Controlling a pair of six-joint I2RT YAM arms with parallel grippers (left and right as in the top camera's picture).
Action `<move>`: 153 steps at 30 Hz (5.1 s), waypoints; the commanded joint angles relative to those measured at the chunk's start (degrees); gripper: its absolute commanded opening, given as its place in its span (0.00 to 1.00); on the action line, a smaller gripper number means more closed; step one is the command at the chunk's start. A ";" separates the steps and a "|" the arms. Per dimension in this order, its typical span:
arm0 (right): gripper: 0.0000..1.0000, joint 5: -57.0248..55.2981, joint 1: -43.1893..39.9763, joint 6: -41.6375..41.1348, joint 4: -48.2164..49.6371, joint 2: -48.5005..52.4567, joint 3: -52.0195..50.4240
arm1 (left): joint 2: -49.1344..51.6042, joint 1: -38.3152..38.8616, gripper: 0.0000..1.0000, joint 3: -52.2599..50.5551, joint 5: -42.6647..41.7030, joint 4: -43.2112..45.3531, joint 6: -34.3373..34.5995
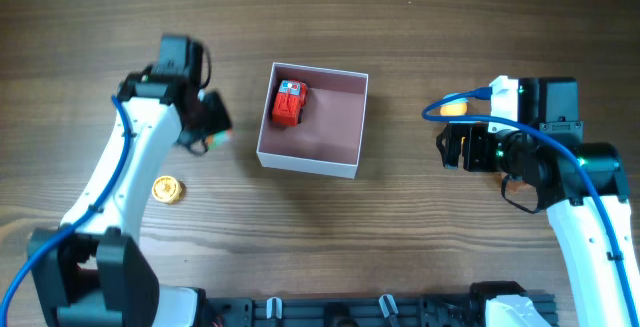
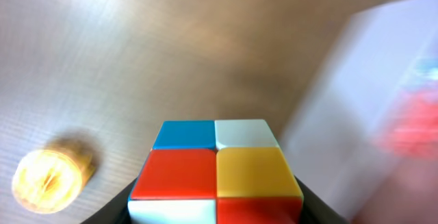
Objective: Pack container
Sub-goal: 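Carry the cube with the left gripper into the box beside the truck, then grasp the yellow round toy with the left gripper, then place the yellow toy into the box's right corner with the left gripper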
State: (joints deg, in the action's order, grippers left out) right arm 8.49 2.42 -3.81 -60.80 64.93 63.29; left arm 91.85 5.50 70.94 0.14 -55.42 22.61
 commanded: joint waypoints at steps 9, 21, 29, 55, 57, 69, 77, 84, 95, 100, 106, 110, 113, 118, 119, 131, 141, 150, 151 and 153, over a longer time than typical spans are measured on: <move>1.00 -0.94 -0.02 -0.76 0.11 0.02 1.20 | 11.93 26.27 0.04 12.44 4.37 9.66 -8.76; 1.00 -0.96 -0.02 -0.76 0.11 0.02 1.20 | 18.86 26.75 0.47 12.44 5.75 21.07 -13.40; 1.00 -0.96 -0.02 -0.76 0.09 0.02 1.20 | 18.86 26.75 0.63 12.44 5.75 20.94 -13.40; 1.00 -0.94 -0.02 -0.74 -0.09 0.02 1.20 | 26.05 31.71 0.04 13.18 4.31 25.40 -7.15; 1.00 -0.94 -0.02 -0.76 -0.09 0.02 1.20 | 26.05 31.41 0.04 13.18 7.58 24.52 -7.19; 1.00 -0.96 -0.02 -0.74 -0.04 0.02 1.20 | 26.03 30.97 0.09 13.18 10.32 21.94 -7.21; 1.00 -0.96 -0.02 -0.68 0.02 0.02 1.20 | 24.24 31.36 0.15 14.95 10.91 20.98 -7.65; 1.00 -0.96 -0.02 -0.68 0.09 0.02 1.20 | 6.54 30.47 0.63 16.20 15.89 7.93 -5.68; 1.00 -0.96 -0.02 -0.68 0.09 0.02 1.20 | -10.97 -10.23 1.00 8.83 8.96 -15.39 16.87; 1.00 -0.96 -0.02 -0.70 0.02 0.02 1.20 | -10.97 -16.39 1.00 -6.19 6.40 -7.63 16.63; 1.00 -0.96 -0.02 -0.68 -0.02 0.02 1.20 | -10.95 -17.03 1.00 -23.65 2.29 7.69 14.29; 1.00 -0.96 -0.02 -0.70 -0.15 0.02 1.20 | -10.75 -21.18 1.00 -29.97 2.43 13.79 13.92; 1.00 -0.96 -0.02 -0.70 -0.22 0.02 1.20 | -9.29 -21.64 1.00 -32.11 2.43 17.05 13.05; 1.00 -0.96 -0.02 -0.68 -1.20 0.02 1.20 | -5.57 -21.66 1.00 -32.37 2.43 21.31 10.82; 1.00 -0.96 -0.02 -0.68 -1.27 0.02 1.20 | -4.83 -21.66 1.00 -32.37 2.43 21.92 10.82; 1.00 -0.96 -0.02 -0.70 -1.22 0.02 1.20 | -3.23 -21.64 0.64 -32.37 2.23 22.47 10.82; 1.00 -0.96 -0.02 -0.70 -1.22 0.02 1.20 | -3.23 -21.64 0.28 -32.35 2.23 22.67 10.82; 1.00 -0.98 -0.02 -0.68 -1.11 0.02 1.20 | -9.03 -11.52 0.04 -14.62 2.29 9.20 7.34; 1.00 -0.98 -0.02 -0.68 -0.98 0.02 1.20 | -10.34 -6.32 0.04 -9.70 2.73 7.15 5.75; 1.00 -0.98 -0.02 -0.70 -0.94 0.02 1.20 | -11.19 0.96 0.04 -4.50 2.91 6.69 3.04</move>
State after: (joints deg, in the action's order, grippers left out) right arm 8.47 2.42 -3.81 -61.91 64.93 63.29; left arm 84.31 -3.46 57.80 3.42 -48.10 30.98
